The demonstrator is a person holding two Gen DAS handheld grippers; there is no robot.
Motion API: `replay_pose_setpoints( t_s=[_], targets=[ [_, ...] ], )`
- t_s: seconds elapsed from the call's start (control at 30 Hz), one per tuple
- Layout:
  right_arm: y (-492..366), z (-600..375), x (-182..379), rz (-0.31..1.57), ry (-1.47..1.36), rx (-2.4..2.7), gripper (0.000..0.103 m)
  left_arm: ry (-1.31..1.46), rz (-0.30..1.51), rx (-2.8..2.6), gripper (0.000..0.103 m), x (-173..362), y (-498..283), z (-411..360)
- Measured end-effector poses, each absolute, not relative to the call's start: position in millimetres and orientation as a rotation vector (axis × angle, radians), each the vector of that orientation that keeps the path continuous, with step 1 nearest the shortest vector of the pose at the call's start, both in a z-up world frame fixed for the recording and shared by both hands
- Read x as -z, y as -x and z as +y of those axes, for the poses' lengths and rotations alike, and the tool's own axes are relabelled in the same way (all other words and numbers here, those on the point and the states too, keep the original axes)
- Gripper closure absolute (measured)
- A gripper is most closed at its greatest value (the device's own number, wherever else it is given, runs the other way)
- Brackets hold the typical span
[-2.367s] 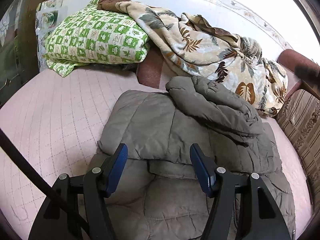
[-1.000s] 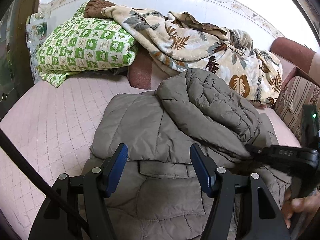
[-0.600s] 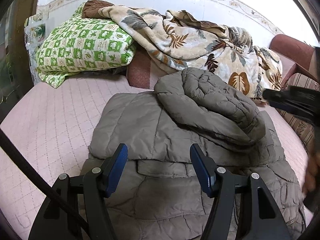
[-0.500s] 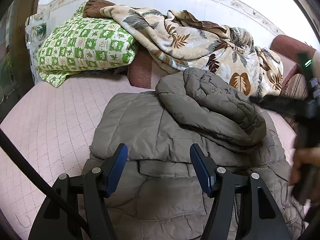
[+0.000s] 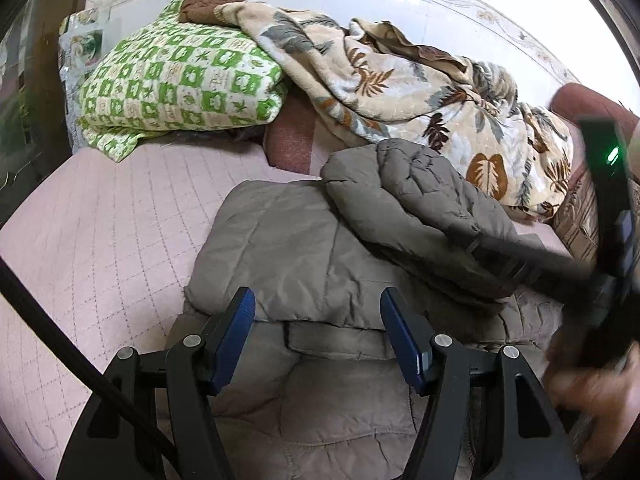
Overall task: Fold large clothes
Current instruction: 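Lift the right tool away from the folded hood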
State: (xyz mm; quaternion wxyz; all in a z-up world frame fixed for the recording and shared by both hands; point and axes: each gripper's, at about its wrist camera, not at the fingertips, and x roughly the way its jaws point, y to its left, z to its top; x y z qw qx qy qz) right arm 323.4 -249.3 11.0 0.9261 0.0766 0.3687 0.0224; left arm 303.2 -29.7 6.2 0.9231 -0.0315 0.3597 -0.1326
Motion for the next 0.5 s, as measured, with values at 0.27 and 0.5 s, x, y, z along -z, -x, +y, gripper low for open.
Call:
replay_pose_setpoints(
  t_s=[0.27,0.5],
  targets=[
    [-324,-240,14,0.855,-0.174,-0.138,0.059,0.078,0.745,0.274,0.039,-7,-304,-25],
    [-311,-291,-30,0.745,-0.185,0.003,0.058,0.065,0.753,0.286,0.039,-7,-303,-30]
  ],
)
